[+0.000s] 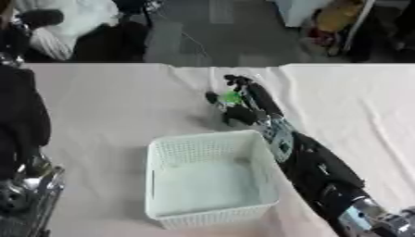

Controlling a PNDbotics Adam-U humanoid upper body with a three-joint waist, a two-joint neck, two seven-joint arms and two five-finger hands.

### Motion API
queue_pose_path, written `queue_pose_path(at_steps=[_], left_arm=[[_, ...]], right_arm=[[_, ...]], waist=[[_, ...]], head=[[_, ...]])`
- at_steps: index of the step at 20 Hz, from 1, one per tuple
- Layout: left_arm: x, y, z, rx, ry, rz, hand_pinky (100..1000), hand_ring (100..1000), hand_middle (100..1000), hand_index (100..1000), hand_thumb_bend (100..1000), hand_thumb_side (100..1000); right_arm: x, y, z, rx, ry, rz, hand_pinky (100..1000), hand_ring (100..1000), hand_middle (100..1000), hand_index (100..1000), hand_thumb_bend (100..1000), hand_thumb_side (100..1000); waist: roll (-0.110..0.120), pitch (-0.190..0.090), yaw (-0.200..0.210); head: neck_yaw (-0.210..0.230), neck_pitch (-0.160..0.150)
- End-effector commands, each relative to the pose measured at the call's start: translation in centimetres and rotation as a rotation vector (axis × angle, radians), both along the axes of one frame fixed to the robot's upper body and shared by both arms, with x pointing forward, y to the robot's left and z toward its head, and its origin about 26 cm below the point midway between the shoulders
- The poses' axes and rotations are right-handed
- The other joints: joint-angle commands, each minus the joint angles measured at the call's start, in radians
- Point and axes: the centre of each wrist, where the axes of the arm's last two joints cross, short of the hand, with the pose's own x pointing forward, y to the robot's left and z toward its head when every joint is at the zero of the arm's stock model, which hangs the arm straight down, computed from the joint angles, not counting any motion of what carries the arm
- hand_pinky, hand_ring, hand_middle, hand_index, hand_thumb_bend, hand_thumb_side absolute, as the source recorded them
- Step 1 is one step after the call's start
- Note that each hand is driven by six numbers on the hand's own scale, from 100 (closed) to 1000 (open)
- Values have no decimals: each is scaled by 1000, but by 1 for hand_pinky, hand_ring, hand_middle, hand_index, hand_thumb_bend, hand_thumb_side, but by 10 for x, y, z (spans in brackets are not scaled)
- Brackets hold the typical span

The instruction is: Pick up objects on the table and place them in the box.

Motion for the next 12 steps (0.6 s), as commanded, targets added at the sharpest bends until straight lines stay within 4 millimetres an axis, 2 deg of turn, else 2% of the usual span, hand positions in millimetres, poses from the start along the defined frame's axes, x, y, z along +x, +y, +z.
queue_pose_path(at_steps=[1, 12], left_arm=[[-3, -1, 8, 5, -32, -10, 662, 787, 909, 901, 327, 1000], [-3, -2, 9, 7, -38, -18, 662, 787, 910, 901, 327, 1000]], right_arm=[[2, -5, 11, -32, -30, -21, 759, 745, 785, 927, 629, 1000], [3, -11, 12, -87, -41, -62, 765, 750, 791, 922, 606, 1000]], waist=[[4, -14, 3], [3, -6, 9]], head=[[0, -18], [1, -29]])
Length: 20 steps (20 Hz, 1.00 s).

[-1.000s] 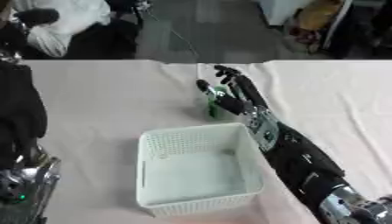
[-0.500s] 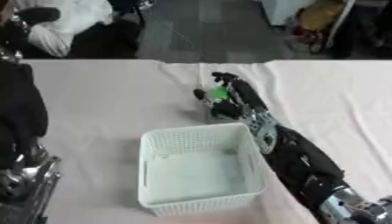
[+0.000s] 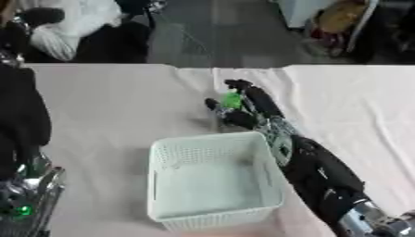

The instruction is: Pick up objects on the table and place them in the box.

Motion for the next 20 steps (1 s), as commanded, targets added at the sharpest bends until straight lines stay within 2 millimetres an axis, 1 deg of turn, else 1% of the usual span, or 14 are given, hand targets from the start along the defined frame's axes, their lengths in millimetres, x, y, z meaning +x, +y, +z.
queue_pose_path(at_steps=[1, 3, 5, 6, 8, 10, 12, 13, 14, 15, 16, 17, 19, 20], left_arm=[[-3, -1, 7, 4, -26, -11, 662, 787, 910, 901, 327, 1000], [-3, -1, 7, 5, -26, -12, 661, 787, 910, 901, 327, 1000], [-3, -1, 7, 5, -26, -13, 661, 787, 910, 901, 327, 1000], [-3, -1, 7, 5, -27, -13, 661, 787, 910, 901, 326, 1000], [-3, -1, 7, 5, -27, -14, 661, 787, 910, 901, 327, 1000], [-3, -1, 7, 5, -28, -15, 661, 787, 910, 901, 327, 1000], [-3, -1, 7, 5, -29, -15, 661, 787, 910, 901, 327, 1000], [-3, -1, 8, 5, -30, -16, 661, 787, 910, 901, 327, 1000], [-3, -1, 8, 6, -30, -16, 661, 787, 910, 901, 327, 1000], [-3, -1, 8, 6, -32, -17, 662, 787, 910, 901, 326, 1000], [-3, -2, 8, 6, -32, -17, 662, 787, 910, 901, 326, 1000], [-3, -2, 8, 6, -33, -18, 662, 787, 910, 901, 326, 1000], [-3, -2, 9, 6, -34, -19, 662, 787, 910, 901, 326, 1000], [-3, -2, 9, 6, -35, -20, 662, 787, 910, 901, 327, 1000]], right_arm=[[2, -6, 11, -9, -30, -18, 765, 750, 791, 922, 606, 1000], [2, -7, 11, -10, -31, -21, 763, 749, 791, 922, 604, 1000], [2, -7, 11, -12, -30, -23, 702, 722, 785, 918, 584, 1000], [2, -8, 11, -12, -30, -25, 542, 630, 759, 900, 546, 977], [2, -8, 11, -13, -32, -31, 284, 507, 712, 854, 497, 928], [2, -9, 12, -15, -42, -38, 100, 390, 658, 799, 445, 886], [2, -9, 12, -16, -49, -42, 100, 275, 601, 736, 385, 854], [2, -9, 12, -14, -53, -44, 100, 251, 590, 721, 373, 848], [2, -9, 12, -12, -58, -45, 100, 166, 541, 662, 322, 825], [2, -9, 12, -6, -64, -46, 100, 121, 511, 621, 301, 817], [2, -9, 11, -3, -66, -47, 100, 109, 504, 608, 294, 814], [2, -9, 12, 11, -78, -45, 100, 100, 384, 470, 203, 776], [2, -9, 13, 44, -115, -36, 100, 100, 267, 360, 165, 734], [2, -9, 12, 60, -133, -32, 100, 100, 195, 296, 147, 683]], waist=[[3, -16, 2], [3, -15, 2], [3, -14, 3], [3, -14, 3], [3, -14, 4], [2, -13, 4], [2, -13, 5], [2, -13, 6], [1, -12, 7], [1, -11, 8], [1, -11, 8], [1, -10, 9], [0, -8, 10], [0, -8, 11]], head=[[1, -17], [1, -20], [1, -20], [1, -20], [2, -20], [2, -20], [2, -20], [3, -21], [3, -22], [2, -23], [2, -23], [2, -24], [3, -26], [3, -26]])
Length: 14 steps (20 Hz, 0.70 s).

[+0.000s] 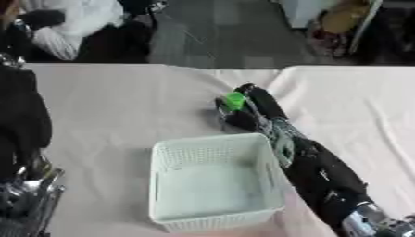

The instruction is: Pick up objects on the table and place them in the box.

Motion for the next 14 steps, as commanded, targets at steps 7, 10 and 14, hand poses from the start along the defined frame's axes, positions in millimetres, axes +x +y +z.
queue_pose_path(at_steps=[7, 10, 14], left_arm=[[-3, -2, 8, 8, -33, -14, 661, 787, 910, 900, 327, 1000], [-3, -2, 8, 9, -32, -14, 661, 787, 910, 900, 327, 1000], [-3, 0, 7, 14, -30, -7, 661, 787, 910, 900, 326, 1000]], right_arm=[[2, -5, 21, 52, -293, 2, 100, 100, 100, 100, 229, 518], [2, -4, 24, 89, -400, 7, 100, 100, 100, 100, 217, 467], [3, -1, 32, 127, -446, 16, 100, 100, 100, 100, 191, 443]], waist=[[1, -10, 6], [1, -10, 5], [0, -11, -6]], head=[[5, -18], [8, -17], [14, -14]])
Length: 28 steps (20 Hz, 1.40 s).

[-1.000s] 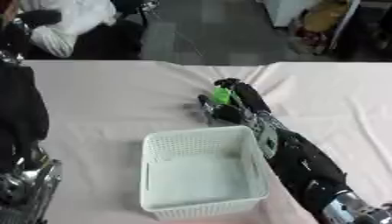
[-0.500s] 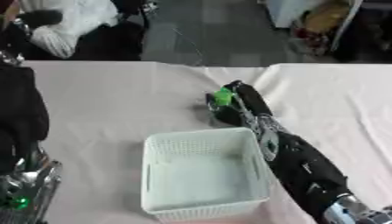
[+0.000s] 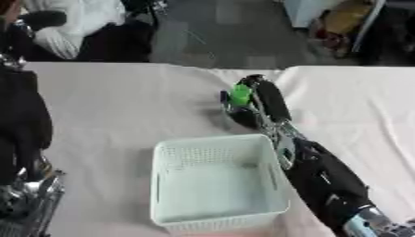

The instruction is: Pick up objects on the table and place them in the box.

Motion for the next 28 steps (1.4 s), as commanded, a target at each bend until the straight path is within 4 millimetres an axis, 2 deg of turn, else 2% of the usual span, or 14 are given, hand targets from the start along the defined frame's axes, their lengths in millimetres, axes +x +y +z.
queue_pose_path(at_steps=[1, 10, 19, 23, 24, 25, 28], left_arm=[[-3, 1, 7, 13, -27, -1, 661, 787, 910, 900, 325, 1000], [-3, 7, 4, 27, -19, 27, 663, 787, 910, 900, 323, 1000], [-3, 11, 0, 41, -2, 48, 663, 787, 910, 900, 323, 1000], [-3, 12, -1, 42, 2, 54, 663, 787, 910, 900, 324, 1000], [-3, 12, -1, 43, 2, 54, 663, 787, 910, 900, 323, 1000], [-3, 12, -1, 43, 2, 54, 663, 788, 910, 901, 323, 1000], [-3, 13, -1, 45, 2, 56, 663, 788, 910, 901, 324, 1000]], right_arm=[[3, 0, 28, 28, -77, 12, 100, 100, 100, 100, 194, 437], [1, 6, 64, 50, -84, 123, 100, 100, 100, 100, 203, 425], [-7, -5, 90, 49, -85, 280, 100, 100, 100, 100, 207, 427], [-14, -4, 100, 66, -87, 376, 100, 100, 100, 100, 224, 420], [-17, -3, 102, 76, -87, 406, 100, 100, 100, 100, 177, 374], [-19, -3, 105, 81, -87, 434, 100, 100, 100, 100, 225, 421], [-28, -1, 116, 76, -84, 513, 100, 100, 100, 100, 221, 424]], waist=[[2, -20, -6], [-4, -36, -43], [-8, -58, -72], [-8, -62, -79], [-8, -62, -79], [-8, -62, -80], [-10, -63, -82]], head=[[14, -13], [37, -5], [60, 16], [70, 31], [72, 34], [73, 37], [74, 42]])
